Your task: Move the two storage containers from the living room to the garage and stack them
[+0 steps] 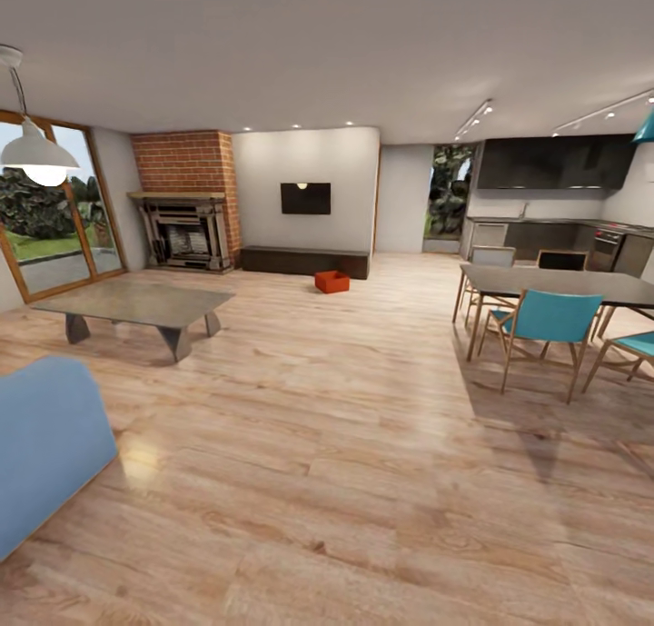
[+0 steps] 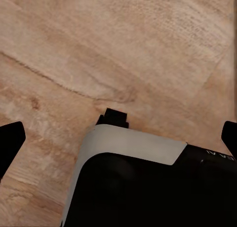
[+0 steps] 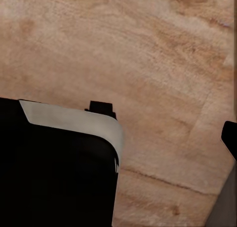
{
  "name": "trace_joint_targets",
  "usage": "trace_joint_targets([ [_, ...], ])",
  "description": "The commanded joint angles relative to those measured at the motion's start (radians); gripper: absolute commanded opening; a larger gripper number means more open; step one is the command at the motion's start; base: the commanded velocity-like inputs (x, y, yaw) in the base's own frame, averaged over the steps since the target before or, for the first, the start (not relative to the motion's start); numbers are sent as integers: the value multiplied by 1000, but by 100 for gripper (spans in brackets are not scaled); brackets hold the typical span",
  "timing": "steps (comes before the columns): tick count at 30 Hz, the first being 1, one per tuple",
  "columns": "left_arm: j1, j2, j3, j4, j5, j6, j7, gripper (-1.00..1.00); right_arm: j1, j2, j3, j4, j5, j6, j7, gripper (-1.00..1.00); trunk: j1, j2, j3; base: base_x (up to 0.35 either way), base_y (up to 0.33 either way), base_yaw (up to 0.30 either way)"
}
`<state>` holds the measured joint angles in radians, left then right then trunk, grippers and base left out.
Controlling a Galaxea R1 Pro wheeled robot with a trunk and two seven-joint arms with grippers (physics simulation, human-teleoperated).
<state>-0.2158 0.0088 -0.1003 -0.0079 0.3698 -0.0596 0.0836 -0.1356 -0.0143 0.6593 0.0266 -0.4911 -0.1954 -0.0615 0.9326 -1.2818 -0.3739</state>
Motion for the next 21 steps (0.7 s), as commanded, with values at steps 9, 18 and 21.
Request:
trace_joint_targets([
  [9,-1,-1,-9,0,8,-3,3,100,-1,0,5,3,-8,-5,-1,100,1,-1,-1,322,0,0],
  [18,-1,0,-9,0,9,-2,3,100,-1,-1,6,3,-9,-6,-1,100,1,-1,-1,322,0,0],
  [21,-1,0,-9,0,8,-1,3,100,-1,0,5,3,-9,-6,-1,100,1,-1,-1,322,0,0],
])
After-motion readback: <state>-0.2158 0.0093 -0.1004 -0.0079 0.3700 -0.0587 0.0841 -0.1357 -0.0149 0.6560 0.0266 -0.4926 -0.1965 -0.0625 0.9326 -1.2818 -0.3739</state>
